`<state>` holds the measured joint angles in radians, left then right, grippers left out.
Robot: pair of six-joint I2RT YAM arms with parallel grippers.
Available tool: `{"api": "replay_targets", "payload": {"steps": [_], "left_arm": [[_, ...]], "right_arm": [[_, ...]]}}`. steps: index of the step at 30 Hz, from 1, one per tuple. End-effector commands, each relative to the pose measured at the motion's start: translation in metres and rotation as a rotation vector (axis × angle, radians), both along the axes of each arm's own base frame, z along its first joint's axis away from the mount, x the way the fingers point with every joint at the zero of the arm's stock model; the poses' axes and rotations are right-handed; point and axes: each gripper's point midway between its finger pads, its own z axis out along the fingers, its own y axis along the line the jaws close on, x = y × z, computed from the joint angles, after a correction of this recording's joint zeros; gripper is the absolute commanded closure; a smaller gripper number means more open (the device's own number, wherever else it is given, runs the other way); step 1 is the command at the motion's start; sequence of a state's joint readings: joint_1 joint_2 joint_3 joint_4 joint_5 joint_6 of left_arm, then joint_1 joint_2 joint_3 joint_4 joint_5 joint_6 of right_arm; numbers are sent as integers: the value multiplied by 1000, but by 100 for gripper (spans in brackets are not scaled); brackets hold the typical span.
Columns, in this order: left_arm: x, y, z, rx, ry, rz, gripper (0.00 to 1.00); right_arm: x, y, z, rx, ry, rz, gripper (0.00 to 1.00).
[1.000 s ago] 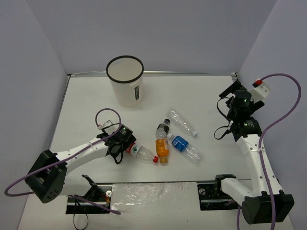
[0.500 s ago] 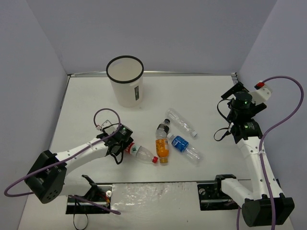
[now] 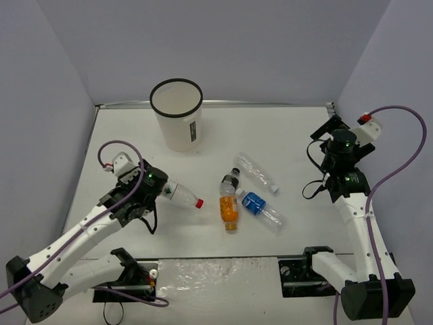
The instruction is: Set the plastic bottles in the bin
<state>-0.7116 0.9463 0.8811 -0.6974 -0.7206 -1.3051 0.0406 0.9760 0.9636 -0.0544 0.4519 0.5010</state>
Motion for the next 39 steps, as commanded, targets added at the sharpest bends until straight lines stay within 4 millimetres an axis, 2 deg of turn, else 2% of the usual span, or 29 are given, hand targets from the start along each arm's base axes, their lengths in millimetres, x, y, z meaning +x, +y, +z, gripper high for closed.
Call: {"api": "replay_targets", "payload": {"steps": [1, 3, 4, 6, 7, 9, 10, 13, 14, 16, 18, 19, 21, 25, 28, 34, 37, 39], "left_arm": [[22, 23, 118, 140, -316, 10, 100], [30, 20, 164, 168, -422, -9, 100], [33, 19, 181, 180, -457, -15, 100], [43, 14, 229, 230, -545, -32, 100], [46, 13, 244, 253, -566, -30, 100], [59, 7, 283, 317, -618, -28, 100], [65, 3, 295, 345, -629, -30, 100], [91, 2, 316, 404, -639, 8, 100], [109, -4, 311, 431, -618, 17, 100], [127, 0, 327, 436, -638, 46, 100], [157, 5, 326, 455, -640, 62, 100], [165, 6, 340, 441, -679, 56, 100], [190, 8, 338, 460, -672, 57, 100], [219, 7, 338, 526, -677, 91, 100], [236, 8, 333, 586, -653, 107, 100], [283, 5, 304, 641, -600, 122, 100], [291, 5, 296, 662, -570, 134, 92], [295, 6, 292, 672, -555, 142, 84]], "right_arm": [[25, 47, 34, -47, -139, 312, 0], [30, 71, 39, -78, -184, 462, 0], [31, 86, 40, -88, -200, 550, 0], [32, 123, 40, -105, -218, 775, 0], [34, 138, 30, -105, -194, 868, 0], [37, 152, 22, -105, -153, 948, 0], [39, 158, 12, -104, -118, 990, 0], [47, 176, -21, -93, -12, 1073, 0], [47, 185, -28, -114, 11, 1103, 0], [49, 198, -40, -154, 61, 1146, 0], [49, 215, -51, -225, 101, 1200, 0], [47, 220, -57, -244, 119, 1221, 0], [45, 229, -68, -272, 146, 1272, 0], [44, 237, -99, -306, 241, 1338, 0], [51, 236, -120, -343, 311, 1324, 0], [65, 232, -163, -374, 437, 1297, 0], [70, 236, -181, -360, 475, 1318, 0], [71, 239, -192, -343, 497, 1335, 0]]}}
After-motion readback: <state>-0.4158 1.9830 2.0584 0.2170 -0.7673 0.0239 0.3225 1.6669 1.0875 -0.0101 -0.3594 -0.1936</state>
